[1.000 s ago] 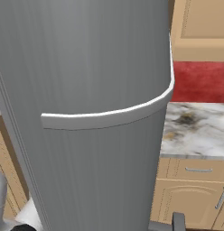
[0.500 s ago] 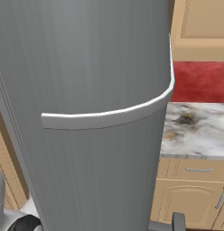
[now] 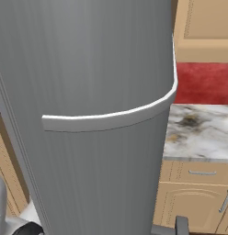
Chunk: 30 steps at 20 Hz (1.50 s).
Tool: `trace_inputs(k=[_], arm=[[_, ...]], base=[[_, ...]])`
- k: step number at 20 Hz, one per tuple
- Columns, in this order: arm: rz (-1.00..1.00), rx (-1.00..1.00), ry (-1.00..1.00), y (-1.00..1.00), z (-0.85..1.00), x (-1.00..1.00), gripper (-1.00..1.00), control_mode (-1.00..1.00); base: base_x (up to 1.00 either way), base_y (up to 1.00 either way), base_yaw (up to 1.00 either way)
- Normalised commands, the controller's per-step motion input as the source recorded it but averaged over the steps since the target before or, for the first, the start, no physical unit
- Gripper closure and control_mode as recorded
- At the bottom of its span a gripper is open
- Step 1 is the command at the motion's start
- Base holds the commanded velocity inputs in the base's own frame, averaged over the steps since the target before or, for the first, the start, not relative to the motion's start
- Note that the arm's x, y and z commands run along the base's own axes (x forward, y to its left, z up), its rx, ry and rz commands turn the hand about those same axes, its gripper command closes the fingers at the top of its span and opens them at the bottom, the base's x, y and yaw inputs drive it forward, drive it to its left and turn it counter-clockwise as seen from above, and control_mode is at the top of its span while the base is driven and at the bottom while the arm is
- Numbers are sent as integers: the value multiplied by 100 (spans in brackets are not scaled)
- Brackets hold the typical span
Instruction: Place two dumplings into each of the tupperware containers and then place the containers in the fridge.
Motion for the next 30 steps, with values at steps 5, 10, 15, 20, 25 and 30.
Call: trace_inputs(k=[5, 10, 15, 20, 25, 30], arm=[[16, -4, 4, -7, -47, 3, -100, -100], [1, -11, 4, 3, -40, -8, -100, -100], [5, -9, 6, 0, -29, 0, -100, -100], [17, -5, 11, 1, -10, 1, -100, -100], [21, -10, 12, 9, -4, 7, -100, -100], [6, -3, -1, -1, 0, -16, -100, -100]], base=[[0, 0, 0], [0, 0, 0], [0, 0, 0], [0, 0, 0], [0, 0, 0], [0, 0, 0]])
